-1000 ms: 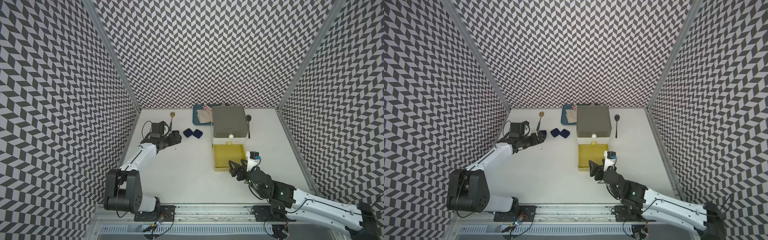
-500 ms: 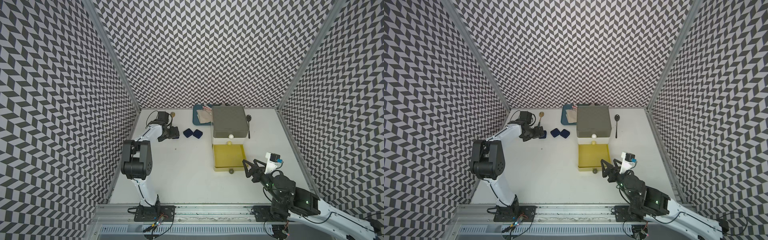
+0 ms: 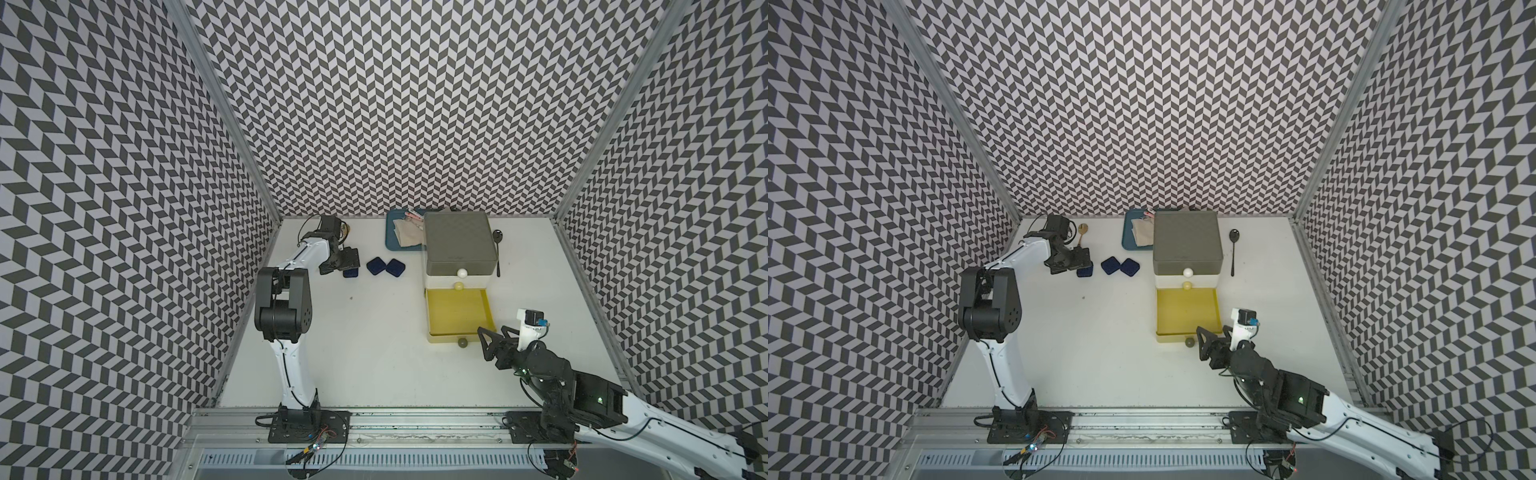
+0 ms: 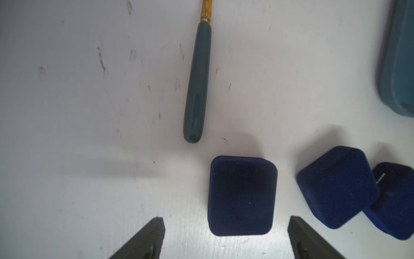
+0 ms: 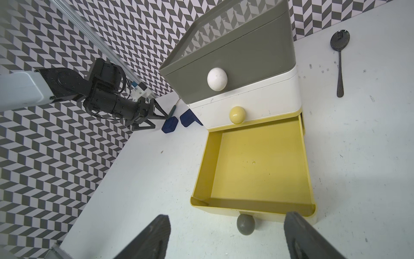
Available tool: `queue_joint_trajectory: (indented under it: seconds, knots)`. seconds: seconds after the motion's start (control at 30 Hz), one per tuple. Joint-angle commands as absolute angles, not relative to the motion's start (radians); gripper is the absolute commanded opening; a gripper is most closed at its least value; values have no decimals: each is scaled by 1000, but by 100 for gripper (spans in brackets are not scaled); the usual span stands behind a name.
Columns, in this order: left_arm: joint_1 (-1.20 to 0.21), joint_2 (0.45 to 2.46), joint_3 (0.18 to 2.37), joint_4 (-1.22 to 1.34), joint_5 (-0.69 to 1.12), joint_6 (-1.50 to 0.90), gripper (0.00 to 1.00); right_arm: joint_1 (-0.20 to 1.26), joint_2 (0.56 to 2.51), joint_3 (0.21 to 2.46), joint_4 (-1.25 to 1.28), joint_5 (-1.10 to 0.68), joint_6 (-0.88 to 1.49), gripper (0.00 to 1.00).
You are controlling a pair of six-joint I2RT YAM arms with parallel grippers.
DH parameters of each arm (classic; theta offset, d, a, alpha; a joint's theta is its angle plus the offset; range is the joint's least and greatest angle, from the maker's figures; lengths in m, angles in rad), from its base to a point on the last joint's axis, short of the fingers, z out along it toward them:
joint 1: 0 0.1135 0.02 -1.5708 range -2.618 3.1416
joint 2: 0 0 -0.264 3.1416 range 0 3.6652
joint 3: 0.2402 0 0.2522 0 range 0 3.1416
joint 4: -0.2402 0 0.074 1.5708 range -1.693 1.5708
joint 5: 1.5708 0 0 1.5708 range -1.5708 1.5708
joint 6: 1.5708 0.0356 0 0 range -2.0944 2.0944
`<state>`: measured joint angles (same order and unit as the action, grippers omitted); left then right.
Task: Place the brooch boxes into the drawer by color
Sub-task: Pick up the brooch box from the center of the board.
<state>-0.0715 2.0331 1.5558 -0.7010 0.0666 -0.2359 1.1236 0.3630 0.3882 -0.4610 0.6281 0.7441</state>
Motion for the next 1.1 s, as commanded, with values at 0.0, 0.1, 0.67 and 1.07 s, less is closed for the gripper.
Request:
queue_joint_trajectory:
  seconds: [0.0,0.1,0.67,1.07]
  knots:
    - [-80,2063,1595,-727,61,-211,91,1129,336,384,-432,638,755,84]
    - [-95,2081,1604,-726,49,-207,90,1129,330,383,-438,642,758,84]
    - [-113,2116,1631,-761,-23,-188,57,1129,372,402,-417,647,741,85]
    - [-145,1914,1504,-678,-26,-165,47,1125,497,579,-340,582,689,100]
